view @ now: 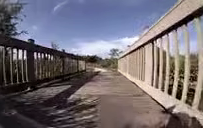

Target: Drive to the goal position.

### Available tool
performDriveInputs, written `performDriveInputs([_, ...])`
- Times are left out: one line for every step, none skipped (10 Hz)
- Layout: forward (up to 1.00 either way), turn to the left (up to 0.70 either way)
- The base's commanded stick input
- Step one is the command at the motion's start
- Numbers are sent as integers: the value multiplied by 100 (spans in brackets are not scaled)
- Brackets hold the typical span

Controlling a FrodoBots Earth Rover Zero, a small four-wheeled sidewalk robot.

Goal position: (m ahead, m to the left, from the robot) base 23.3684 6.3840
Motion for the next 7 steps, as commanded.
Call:
performDriveInputs([85, 0])
performDriveInputs([85, 0])
performDriveInputs([85, 0])
performDriveInputs([85, 0])
performDriveInputs([85, 0])
performDriveInputs([85, 0])
performDriveInputs([85, 0])
